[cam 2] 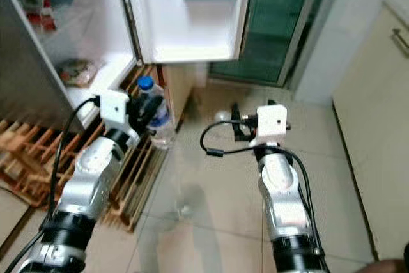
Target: Restocking fridge
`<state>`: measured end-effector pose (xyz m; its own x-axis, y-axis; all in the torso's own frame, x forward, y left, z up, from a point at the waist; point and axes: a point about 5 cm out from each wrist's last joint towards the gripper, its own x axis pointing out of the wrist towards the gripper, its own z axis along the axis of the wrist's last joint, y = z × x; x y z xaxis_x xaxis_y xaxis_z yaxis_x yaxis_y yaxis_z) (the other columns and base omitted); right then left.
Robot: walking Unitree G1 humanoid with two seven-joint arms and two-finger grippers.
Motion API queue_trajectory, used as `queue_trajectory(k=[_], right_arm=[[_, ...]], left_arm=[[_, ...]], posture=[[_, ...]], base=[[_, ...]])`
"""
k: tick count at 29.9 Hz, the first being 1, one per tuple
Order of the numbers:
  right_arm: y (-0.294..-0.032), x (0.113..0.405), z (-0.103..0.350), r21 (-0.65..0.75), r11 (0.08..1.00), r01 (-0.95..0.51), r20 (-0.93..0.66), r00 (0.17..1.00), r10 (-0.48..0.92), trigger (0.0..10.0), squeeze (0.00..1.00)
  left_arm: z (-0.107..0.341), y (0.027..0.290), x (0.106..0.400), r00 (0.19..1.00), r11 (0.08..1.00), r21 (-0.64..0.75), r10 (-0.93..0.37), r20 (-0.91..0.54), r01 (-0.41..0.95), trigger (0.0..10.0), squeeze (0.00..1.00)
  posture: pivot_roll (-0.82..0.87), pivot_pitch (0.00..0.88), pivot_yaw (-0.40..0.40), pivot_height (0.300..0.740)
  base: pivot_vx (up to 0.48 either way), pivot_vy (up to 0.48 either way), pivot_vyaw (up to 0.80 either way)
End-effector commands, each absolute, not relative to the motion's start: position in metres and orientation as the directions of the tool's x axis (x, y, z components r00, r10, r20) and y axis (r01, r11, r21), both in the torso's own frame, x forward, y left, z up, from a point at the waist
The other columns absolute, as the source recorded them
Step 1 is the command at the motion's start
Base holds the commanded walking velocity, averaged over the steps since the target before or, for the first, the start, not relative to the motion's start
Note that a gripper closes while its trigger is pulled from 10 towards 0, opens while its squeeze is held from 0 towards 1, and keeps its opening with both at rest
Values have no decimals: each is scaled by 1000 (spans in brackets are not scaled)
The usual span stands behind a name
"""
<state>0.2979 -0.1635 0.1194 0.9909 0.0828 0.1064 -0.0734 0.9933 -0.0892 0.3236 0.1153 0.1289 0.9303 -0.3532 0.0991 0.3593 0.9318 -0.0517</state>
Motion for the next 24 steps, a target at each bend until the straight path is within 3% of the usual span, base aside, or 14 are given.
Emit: queue_trajectory(k=[1, 20, 24], right_arm=[[-168, 299, 123, -99, 993, -60, 125, 990, 72, 10000, 1000], [-168, 296, 121, -93, 994, -56, 119, 991, 67, 10000, 1000], [-166, 294, 121, -94, 994, -64, 125, 989, 76, 10000, 1000]], left_arm=[[138, 103, 327, 913, 919, -38, -386, 134, 393, 10000, 0], [147, 76, 330, 857, 867, 12, -495, 147, 498, 10000, 0], [148, 71, 328, 838, 850, 36, -525, 149, 526, 10000, 0]], posture=[[-171, 0, 30, 740], [-181, 0, 37, 740], [-181, 0, 38, 740]], base=[[480, 0, 656], [480, 0, 33], [458, 0, 773]])
